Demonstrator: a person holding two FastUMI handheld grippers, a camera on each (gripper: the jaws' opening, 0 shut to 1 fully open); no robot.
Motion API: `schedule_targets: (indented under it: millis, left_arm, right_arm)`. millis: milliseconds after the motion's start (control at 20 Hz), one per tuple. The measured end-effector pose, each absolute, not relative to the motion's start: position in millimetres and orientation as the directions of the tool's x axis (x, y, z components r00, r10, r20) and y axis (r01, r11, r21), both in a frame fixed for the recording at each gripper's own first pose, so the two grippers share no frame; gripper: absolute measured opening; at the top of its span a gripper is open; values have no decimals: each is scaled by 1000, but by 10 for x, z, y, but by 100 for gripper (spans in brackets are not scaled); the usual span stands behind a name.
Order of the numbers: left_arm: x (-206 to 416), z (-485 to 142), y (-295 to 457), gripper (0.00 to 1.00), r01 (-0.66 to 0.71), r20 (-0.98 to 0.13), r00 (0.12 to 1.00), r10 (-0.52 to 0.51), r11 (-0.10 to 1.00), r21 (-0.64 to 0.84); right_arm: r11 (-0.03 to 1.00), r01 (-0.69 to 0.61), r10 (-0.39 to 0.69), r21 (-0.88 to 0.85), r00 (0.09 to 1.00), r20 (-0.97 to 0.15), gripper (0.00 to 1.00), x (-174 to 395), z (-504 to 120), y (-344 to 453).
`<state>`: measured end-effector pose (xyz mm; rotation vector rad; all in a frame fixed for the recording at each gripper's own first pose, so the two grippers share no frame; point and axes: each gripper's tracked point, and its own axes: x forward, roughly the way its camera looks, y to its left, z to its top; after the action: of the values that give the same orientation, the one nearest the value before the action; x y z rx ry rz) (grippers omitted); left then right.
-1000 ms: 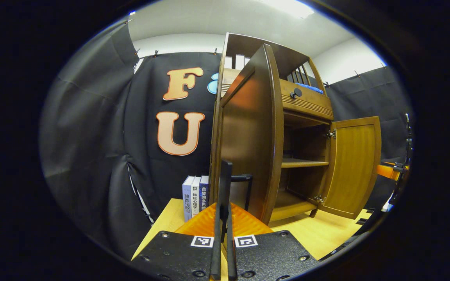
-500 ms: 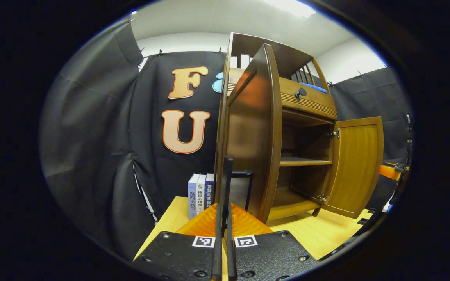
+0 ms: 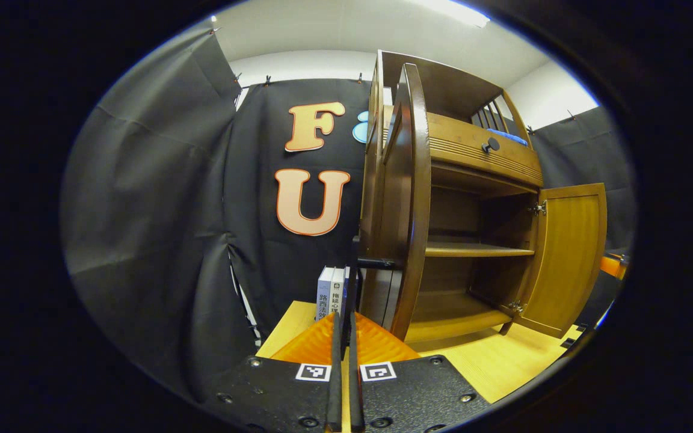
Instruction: Open the right door of the double-door shoe cabinet with the right hand, and open the left door with the left hand.
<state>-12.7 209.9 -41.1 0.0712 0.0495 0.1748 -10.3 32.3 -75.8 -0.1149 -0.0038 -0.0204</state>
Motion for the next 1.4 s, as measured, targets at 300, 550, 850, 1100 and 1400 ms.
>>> schedule_targets:
  millis: [300, 550, 850, 1100, 1400]
  left_arm:
    - [-455, -233, 1900, 0, -199, -39, 978, 203, 975, 96]
    - [-548, -72, 1672, 36, -192, -29, 980, 195, 978, 79]
    - [-653, 213, 1444, 87, -219, 47, 975, 216, 973, 78]
    - [-663, 460, 1112, 92, -185, 111, 978, 176, 980, 78]
    - [-592, 486, 717, 92, -100, 87, 992, 96, 994, 50]
  right_arm:
    - [994, 31, -32, -103, 999, -10, 94, -101, -757, 261]
    - [993, 49, -49, -104, 999, 1, 93, -147, -677, 142]
    - [993, 73, -71, -91, 997, 26, 93, -275, -540, -95]
    - [994, 84, -82, -76, 996, 22, 93, -331, -516, -258]
    - [993, 99, -98, -63, 995, 29, 98, -372, -469, -428]
